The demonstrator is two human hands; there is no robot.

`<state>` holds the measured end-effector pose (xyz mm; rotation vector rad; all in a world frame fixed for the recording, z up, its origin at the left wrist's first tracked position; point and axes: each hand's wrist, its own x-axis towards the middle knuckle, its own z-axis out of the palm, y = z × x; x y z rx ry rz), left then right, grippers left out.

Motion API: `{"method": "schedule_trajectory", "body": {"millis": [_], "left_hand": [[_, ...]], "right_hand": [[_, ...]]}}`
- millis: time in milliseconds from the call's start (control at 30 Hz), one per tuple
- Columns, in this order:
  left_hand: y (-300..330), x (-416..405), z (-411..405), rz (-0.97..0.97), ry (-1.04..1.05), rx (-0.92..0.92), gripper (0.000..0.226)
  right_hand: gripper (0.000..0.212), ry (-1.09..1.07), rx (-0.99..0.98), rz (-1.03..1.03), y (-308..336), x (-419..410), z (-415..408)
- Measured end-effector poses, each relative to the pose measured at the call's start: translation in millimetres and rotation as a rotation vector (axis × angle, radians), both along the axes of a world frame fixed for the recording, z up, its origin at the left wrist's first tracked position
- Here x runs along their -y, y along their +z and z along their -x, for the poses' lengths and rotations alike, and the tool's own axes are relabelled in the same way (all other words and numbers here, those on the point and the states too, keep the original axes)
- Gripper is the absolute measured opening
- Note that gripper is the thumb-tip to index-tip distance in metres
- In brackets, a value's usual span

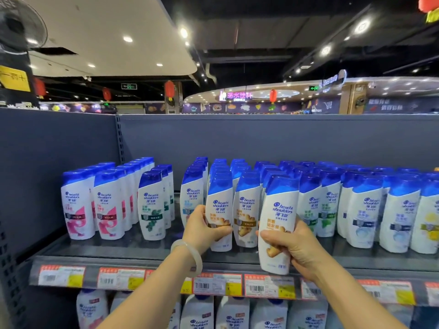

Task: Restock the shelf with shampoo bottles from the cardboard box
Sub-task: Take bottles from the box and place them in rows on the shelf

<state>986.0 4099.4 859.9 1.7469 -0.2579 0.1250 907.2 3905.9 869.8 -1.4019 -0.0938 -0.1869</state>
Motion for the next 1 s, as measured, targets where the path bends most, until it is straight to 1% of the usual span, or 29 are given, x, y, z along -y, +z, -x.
{"method": "schedule_trajectory", "body": {"millis": [33,100,133,167,233,333,467,533,600,667,767,833,933,1000], "left_hand": [[0.3,-0.2,4.2,-0.006,0.037,0.034,0.053],[-2.9,-1.5,16.6,0.002,0.188,0.13,0.061],[-6.4,-2.0,25.6,0.021,0.26,0.171,0.058],[-11.7,-1.5,35.8,0.03,0.297,0.205,0.05],[-26.7,1.2,56.8,-0.049,0.274,0.24,0.038],[-44.9,3.5,75.0,-0.208,0.211,0.294,0.034],[-41.4,6.4,77.1,-0.223,0.185,0.245,0.036],[-38.3,8.0,74.5,-0.274,0.164,0.216,0.042],[-35.8,9.5,72.2,-0.322,0.147,0.201,0.05],[-34.3,11.4,69.1,-0.344,0.145,0.182,0.052],[-33.0,16.4,65.4,-0.362,0.143,0.2,0.045],[-32.5,21.1,64.2,-0.353,0.13,0.194,0.038],[-35.0,27.6,63.0,-0.312,0.138,0.155,0.036],[-36.3,30.9,62.9,-0.306,0.156,0.144,0.035]], "right_hand": [[0.037,0.013,0.005,0.001,-1.1,-0.7,-0.6],[0.035,0.048,0.025,0.008,-1.4,-2.3,-0.4],[0.033,0.063,0.036,0.019,-0.9,-3.2,-0.6],[0.032,0.068,0.048,0.031,0.2,-4.1,-1.5],[0.032,0.046,0.073,0.057,4.1,-6.9,-5.4],[0.039,0.002,0.128,0.098,12.5,-16.2,-12.9],[0.039,0.008,0.185,0.122,14.3,-28.7,-23.5],[0.044,0.001,0.175,0.169,7.7,-33.5,-26.3],[0.048,-0.052,0.153,0.202,-1.8,-36.8,-29.4],[0.051,-0.104,0.141,0.234,-9.9,-38.6,-31.5],[0.058,-0.141,0.133,0.233,-19.6,-40.3,-33.9],[0.055,-0.147,0.143,0.219,-23.2,-41.3,-34.3],[0.053,-0.191,0.167,0.291,-23.8,-42.3,-33.0],[0.054,-0.262,0.167,0.374,-25.3,-42.1,-30.0]]}}
